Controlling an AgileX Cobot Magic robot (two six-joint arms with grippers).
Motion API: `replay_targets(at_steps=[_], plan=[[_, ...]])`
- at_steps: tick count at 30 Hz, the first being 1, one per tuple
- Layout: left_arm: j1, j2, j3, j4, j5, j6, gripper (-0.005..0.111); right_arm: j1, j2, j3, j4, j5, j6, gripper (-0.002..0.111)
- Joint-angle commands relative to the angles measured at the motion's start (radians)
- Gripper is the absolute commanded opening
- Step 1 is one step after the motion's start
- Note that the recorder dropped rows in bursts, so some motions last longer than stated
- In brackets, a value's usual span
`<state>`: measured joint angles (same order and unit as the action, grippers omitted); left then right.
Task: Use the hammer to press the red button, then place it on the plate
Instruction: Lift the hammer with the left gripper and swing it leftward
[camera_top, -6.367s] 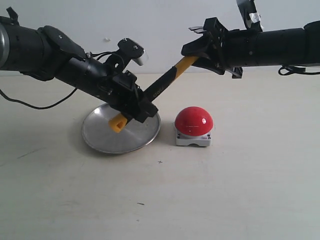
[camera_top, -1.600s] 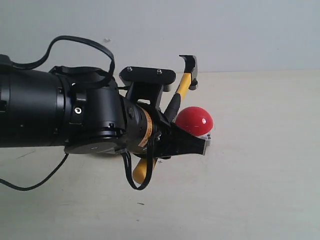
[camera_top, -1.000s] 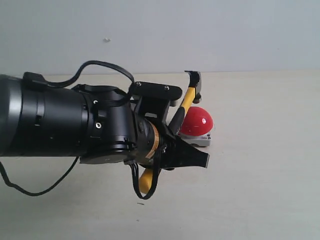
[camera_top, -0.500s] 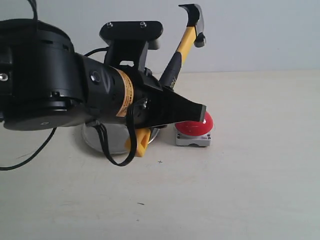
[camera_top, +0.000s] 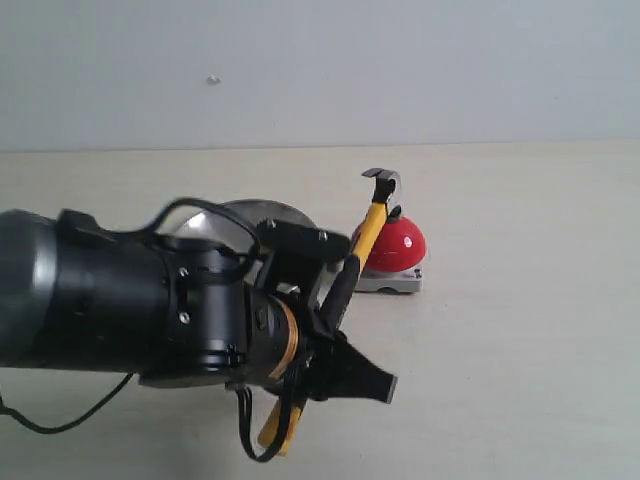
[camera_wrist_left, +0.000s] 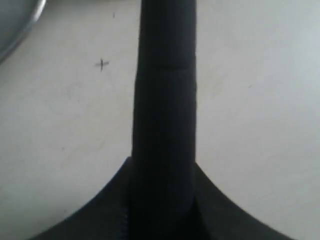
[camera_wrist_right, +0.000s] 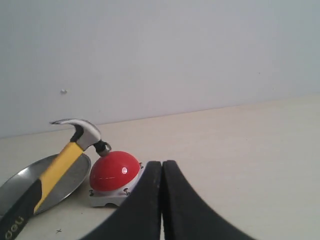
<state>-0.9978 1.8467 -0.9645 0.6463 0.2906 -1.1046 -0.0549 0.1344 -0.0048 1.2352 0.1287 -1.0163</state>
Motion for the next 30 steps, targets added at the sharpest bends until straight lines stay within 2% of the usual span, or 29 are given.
replay_targets(at_steps=[1,10,15,21,24,28,30], plan=[[0.015,-0.001,0.000,0.002,-0.013,-0.001,0.000,-0.003,-0.005,0.005,-0.008,-0.001,-0.003,0.000],[0.026,-0.292,-0.074,0.021,-0.023,0.055,0.000,-0.003,-0.005,0.005,-0.008,-0.001,-0.003,0.000],[0.086,-0.433,-0.071,0.011,-0.021,0.055,0.000,-0.003,-0.005,0.005,-0.007,-0.003,-0.003,0.000],[0.129,-0.483,-0.027,-0.029,-0.062,0.055,0.000,-0.003,-0.005,0.005,-0.007,-0.003,-0.003,0.000],[0.198,-0.485,0.054,-0.072,-0.209,0.055,0.000,-0.003,-0.005,0.005,-0.007,-0.003,-0.003,0.000],[0.287,-0.485,0.140,-0.089,-0.251,0.049,0.000,-0.003,-0.005,0.005,-0.007,-0.003,-0.003,0.000],[0.311,-0.485,0.160,-0.089,-0.254,0.049,0.000,-0.003,-0.005,0.005,-0.007,-0.003,-0.003,0.000]])
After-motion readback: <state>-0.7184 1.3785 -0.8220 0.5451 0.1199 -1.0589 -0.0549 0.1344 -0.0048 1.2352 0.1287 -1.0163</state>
